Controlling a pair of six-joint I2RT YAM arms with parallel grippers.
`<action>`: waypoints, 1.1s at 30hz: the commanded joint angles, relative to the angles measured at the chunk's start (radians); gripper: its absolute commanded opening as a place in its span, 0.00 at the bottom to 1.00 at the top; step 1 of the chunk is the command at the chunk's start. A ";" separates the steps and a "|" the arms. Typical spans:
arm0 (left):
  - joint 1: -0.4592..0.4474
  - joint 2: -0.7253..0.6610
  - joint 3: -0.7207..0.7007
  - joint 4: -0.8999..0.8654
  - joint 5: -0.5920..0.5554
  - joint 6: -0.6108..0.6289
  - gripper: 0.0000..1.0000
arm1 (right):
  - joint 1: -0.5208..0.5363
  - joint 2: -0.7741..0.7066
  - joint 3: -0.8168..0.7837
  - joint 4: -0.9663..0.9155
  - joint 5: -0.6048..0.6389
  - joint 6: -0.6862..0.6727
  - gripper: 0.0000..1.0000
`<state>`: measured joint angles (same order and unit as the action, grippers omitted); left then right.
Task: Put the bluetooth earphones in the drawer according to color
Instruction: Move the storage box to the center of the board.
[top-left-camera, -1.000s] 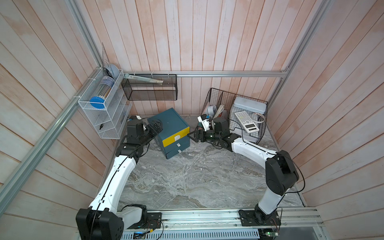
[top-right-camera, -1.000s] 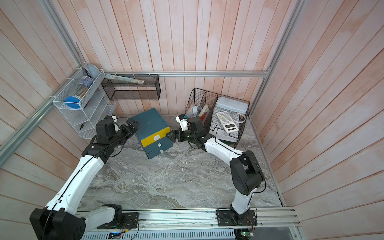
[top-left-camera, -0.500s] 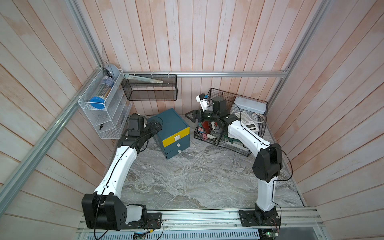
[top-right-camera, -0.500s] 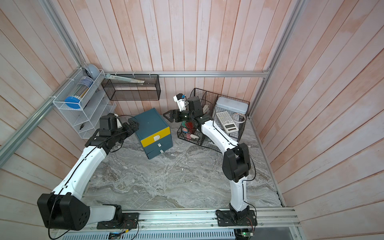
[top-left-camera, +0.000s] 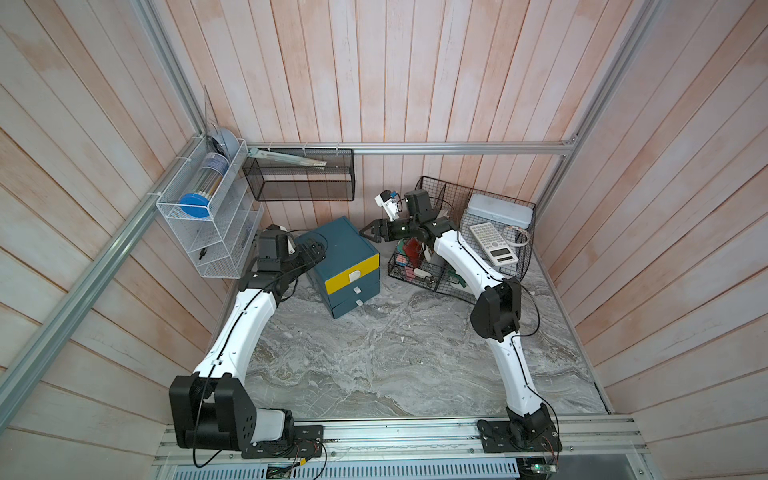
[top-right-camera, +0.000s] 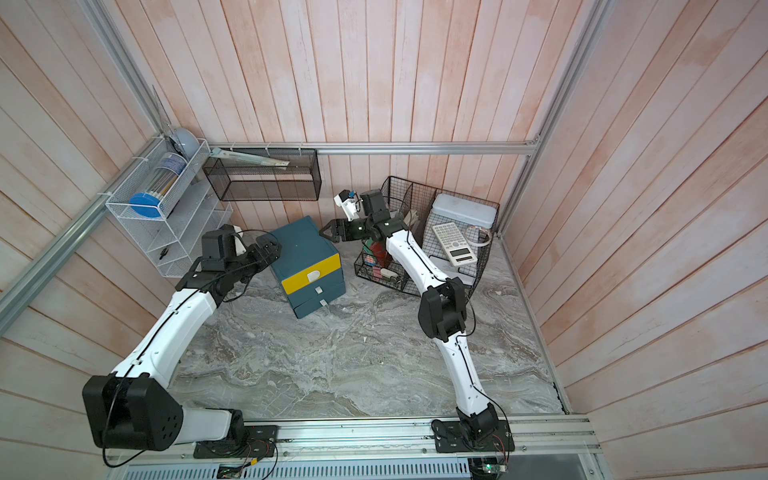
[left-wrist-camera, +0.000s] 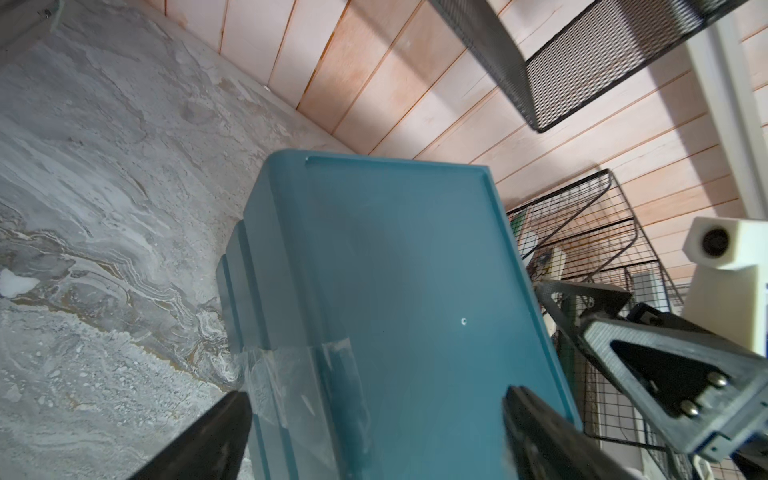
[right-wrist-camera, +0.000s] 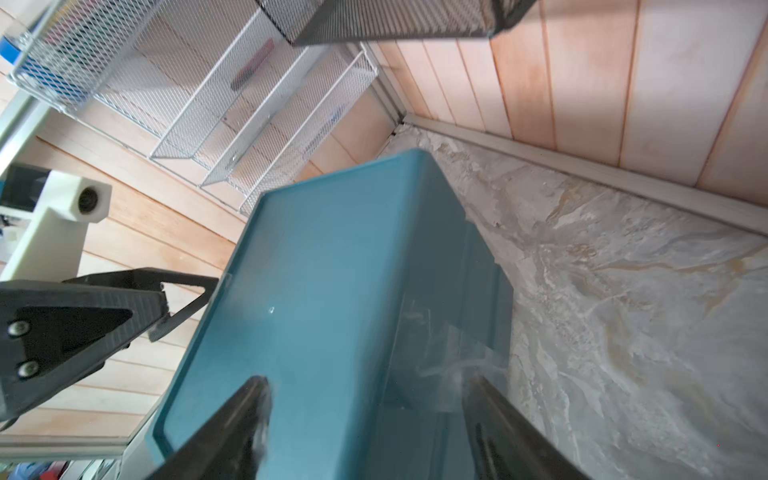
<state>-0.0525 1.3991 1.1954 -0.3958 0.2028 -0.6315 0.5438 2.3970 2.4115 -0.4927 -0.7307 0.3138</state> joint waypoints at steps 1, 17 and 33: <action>0.005 0.023 -0.033 0.027 0.061 -0.003 0.97 | 0.041 0.000 0.005 -0.107 -0.060 -0.051 0.75; -0.051 -0.181 -0.200 0.049 0.175 -0.047 0.73 | 0.152 -0.550 -0.907 0.452 0.010 0.077 0.63; -0.305 -0.302 -0.283 0.033 0.127 -0.114 0.74 | 0.174 -0.921 -1.437 0.659 0.123 0.195 0.64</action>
<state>-0.2806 1.1091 0.9215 -0.4267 0.1856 -0.6941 0.6670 1.5017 1.0271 0.1143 -0.5644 0.4873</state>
